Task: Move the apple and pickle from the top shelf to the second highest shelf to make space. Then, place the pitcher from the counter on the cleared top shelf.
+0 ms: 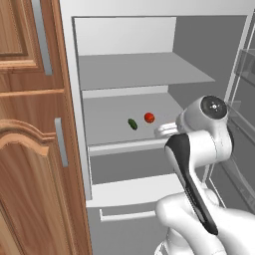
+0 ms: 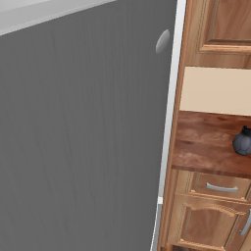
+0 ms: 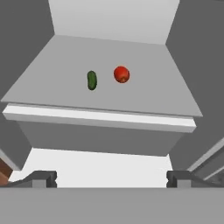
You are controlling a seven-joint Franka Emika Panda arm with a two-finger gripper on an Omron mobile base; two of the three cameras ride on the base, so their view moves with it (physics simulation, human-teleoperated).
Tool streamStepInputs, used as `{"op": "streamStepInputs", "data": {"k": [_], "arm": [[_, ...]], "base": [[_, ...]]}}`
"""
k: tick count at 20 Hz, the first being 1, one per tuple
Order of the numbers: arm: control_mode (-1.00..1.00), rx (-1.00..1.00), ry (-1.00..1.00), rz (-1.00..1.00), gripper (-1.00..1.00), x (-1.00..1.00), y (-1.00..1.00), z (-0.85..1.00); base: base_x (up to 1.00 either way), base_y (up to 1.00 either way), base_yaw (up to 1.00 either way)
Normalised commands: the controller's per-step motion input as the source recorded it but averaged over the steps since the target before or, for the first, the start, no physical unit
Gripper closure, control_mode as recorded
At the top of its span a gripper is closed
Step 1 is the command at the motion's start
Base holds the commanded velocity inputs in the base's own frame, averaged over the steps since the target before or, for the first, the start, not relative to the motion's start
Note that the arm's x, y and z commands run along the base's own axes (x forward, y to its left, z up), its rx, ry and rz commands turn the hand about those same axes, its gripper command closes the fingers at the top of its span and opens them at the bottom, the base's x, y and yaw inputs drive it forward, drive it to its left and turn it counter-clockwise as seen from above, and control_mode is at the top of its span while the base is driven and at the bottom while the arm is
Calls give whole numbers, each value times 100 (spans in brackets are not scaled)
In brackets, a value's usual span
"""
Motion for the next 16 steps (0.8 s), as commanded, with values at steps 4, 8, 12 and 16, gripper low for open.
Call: {"op": "streamStepInputs", "data": {"k": [4,8,12,16], "arm": [[-100,1,0,0,-100,-22,-55,28],[-100,0,0,0,-100,-6,-21,5],[-100,0,0,0,-100,0,0,0],[-100,0,0,0,-100,2,0,0]], "base": [[0,0,0],[0,0,0],[0,0,0],[0,0,0]]}}
